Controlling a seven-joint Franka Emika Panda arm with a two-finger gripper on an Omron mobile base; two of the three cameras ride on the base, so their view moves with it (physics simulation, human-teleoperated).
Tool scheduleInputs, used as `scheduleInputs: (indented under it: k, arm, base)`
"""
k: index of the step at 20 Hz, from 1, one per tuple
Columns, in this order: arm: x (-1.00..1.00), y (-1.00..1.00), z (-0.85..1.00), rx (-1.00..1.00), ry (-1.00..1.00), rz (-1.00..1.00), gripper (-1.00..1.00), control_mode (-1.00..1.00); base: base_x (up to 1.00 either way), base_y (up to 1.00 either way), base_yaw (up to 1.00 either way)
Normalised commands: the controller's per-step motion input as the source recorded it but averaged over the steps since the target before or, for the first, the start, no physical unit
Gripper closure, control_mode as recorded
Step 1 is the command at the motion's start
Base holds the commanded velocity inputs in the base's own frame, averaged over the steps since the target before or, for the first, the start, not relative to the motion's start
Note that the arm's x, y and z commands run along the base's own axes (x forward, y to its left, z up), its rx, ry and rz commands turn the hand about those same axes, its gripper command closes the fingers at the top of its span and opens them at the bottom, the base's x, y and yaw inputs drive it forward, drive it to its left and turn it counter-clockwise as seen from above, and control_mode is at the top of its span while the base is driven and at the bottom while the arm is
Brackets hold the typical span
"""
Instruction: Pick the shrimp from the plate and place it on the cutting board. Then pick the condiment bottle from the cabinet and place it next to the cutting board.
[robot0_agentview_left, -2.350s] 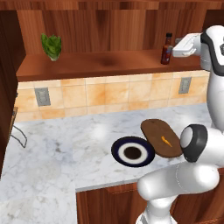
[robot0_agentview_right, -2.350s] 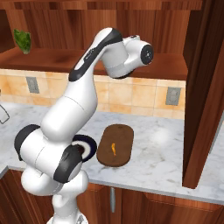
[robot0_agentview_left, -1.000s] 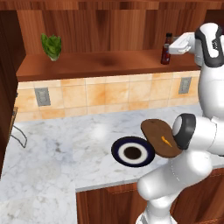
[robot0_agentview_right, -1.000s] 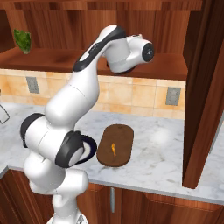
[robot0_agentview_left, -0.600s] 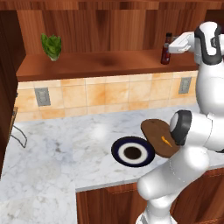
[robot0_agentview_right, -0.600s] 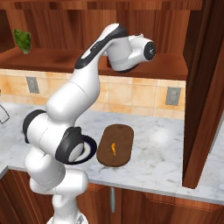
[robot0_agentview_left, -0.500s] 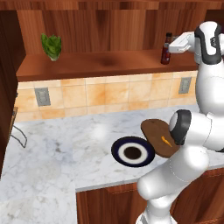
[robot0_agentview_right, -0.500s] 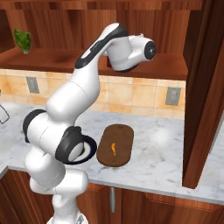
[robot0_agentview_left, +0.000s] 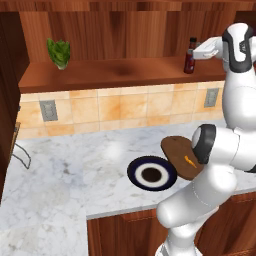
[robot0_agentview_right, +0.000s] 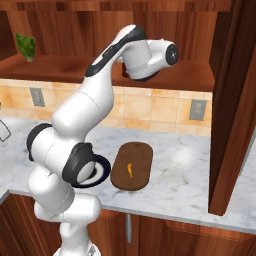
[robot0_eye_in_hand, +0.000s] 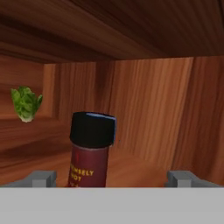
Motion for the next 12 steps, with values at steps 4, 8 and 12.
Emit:
scheduleInputs:
  k: [4,8,12]
  arm:
    - [-0.02,0.11,0.0,0.0,0.03,0.0,-1.0,-1.0]
    - [0.0,0.1,0.0,0.0,0.03,0.0,-1.0,-1.0]
    - [0.0,0.07,0.0,0.0,0.01,0.0,-1.0,-1.0]
  base:
    - [0.0,0.0,0.0]
    - [0.0,0.0,0.0]
    - [0.0,0.0,0.0]
